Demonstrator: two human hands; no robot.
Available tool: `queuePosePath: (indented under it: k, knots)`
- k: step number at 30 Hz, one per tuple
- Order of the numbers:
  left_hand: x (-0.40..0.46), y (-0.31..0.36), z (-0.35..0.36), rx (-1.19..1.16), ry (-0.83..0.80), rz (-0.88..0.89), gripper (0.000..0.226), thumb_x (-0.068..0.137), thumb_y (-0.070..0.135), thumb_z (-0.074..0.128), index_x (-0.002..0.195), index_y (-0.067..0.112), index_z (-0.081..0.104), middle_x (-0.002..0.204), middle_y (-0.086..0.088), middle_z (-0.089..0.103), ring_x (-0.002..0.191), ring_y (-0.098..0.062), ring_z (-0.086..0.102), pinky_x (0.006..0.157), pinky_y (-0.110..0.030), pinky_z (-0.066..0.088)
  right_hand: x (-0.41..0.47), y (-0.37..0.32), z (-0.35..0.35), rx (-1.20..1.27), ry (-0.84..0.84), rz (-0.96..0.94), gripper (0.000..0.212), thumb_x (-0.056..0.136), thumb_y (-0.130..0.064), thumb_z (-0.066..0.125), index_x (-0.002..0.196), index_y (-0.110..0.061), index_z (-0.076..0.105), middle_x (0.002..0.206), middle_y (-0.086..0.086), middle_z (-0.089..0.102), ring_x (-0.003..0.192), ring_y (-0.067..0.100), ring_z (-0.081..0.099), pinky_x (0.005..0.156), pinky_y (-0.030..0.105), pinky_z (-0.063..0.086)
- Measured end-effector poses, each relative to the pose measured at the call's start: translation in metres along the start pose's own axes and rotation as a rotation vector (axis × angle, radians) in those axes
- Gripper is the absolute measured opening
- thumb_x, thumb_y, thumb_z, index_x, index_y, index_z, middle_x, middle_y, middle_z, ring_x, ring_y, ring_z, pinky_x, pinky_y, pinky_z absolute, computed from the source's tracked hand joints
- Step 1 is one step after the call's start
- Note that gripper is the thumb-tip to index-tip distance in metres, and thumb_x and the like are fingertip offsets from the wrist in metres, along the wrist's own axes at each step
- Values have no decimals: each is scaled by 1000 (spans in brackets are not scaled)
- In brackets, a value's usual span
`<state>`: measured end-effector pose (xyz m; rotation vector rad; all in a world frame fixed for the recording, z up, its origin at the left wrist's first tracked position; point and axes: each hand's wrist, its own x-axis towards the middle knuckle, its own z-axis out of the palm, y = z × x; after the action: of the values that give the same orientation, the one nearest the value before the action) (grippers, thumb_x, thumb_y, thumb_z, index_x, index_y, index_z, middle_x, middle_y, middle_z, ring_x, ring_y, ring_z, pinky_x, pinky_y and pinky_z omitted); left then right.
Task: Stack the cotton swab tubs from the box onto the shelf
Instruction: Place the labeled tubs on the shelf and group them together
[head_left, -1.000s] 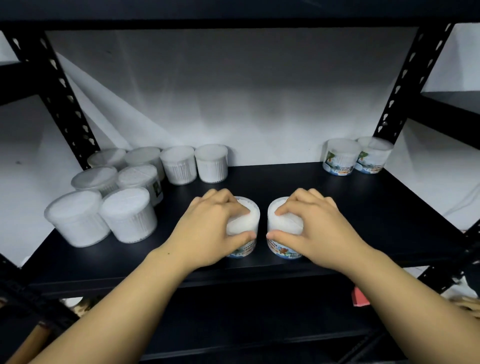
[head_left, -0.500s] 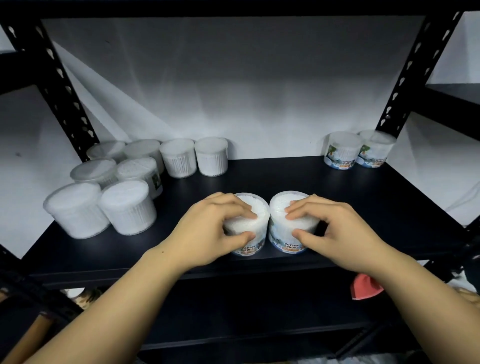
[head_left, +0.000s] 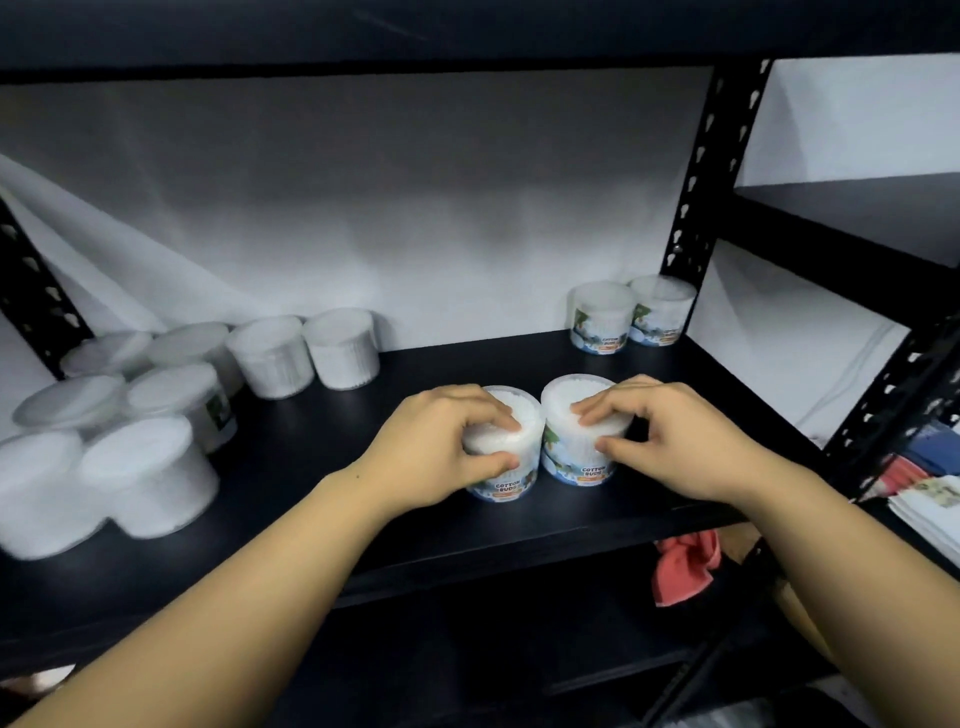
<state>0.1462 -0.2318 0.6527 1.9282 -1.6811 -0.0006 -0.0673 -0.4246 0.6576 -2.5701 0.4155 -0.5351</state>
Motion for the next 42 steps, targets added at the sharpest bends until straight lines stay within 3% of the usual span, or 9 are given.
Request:
queuePosePath:
  k: [2,6,11,16,19,27,34,42]
  knots:
    - [22,6,11,6,-24,16,36,76,47,80,110,36,74,115,22,68,109,3,61,93,-16,45,2,18,-14,-25,-8,48,31,80,-6,76,101,-28,74,115,-26,68,98,2,65,75,12,45]
    - [65,17,33,31,-49,32,38,76,50,77,111,36,73,114,21,67,105,1,62,87,-13,40,9,52,-35,-106,16,105,30,77,-9,74,100,-28,73,114,-19,70,101,8,67,95,29,51]
    - [115,32,58,45,-64,45,37,76,49,78,110,36,73,115,19,69,106,-6,64,91,-23,46,19,87,-55,-163,93,200,26,78,-30,83,103,-27,75,111,-11,71,106,12,64,91,22,45]
    - [158,43,77,48,-95,27,41,77,48,79,115,34,72,123,14,69,114,-11,63,90,-20,42,31,111,-69,-233,112,306,30,84,-23,77,114,-21,75,119,-1,69,116,18,58,95,19,39]
    - [179,48,87,62,-97,34,41,79,47,78,116,32,71,123,11,70,113,-14,63,88,-20,41,37,121,-72,-286,130,379,30,86,-23,75,116,-22,73,118,3,69,121,20,52,99,25,40]
    - [208,50,102,71,-98,78,37,82,44,76,116,29,71,121,7,70,112,-18,63,95,-28,47,48,142,-83,-297,141,481,27,87,-20,72,114,-23,73,120,3,68,111,23,62,93,28,49]
    - [217,40,110,50,-63,75,37,85,43,73,118,28,70,123,8,68,112,-16,62,94,-25,45,60,147,-85,-260,143,493,26,87,-18,70,112,-23,74,114,-1,72,100,17,67,87,26,52]
    - [222,38,112,33,-53,83,39,83,44,75,118,28,70,124,9,68,113,-15,62,97,-28,47,68,153,-85,-229,169,497,26,88,-16,70,114,-22,73,118,3,69,104,23,66,93,32,53]
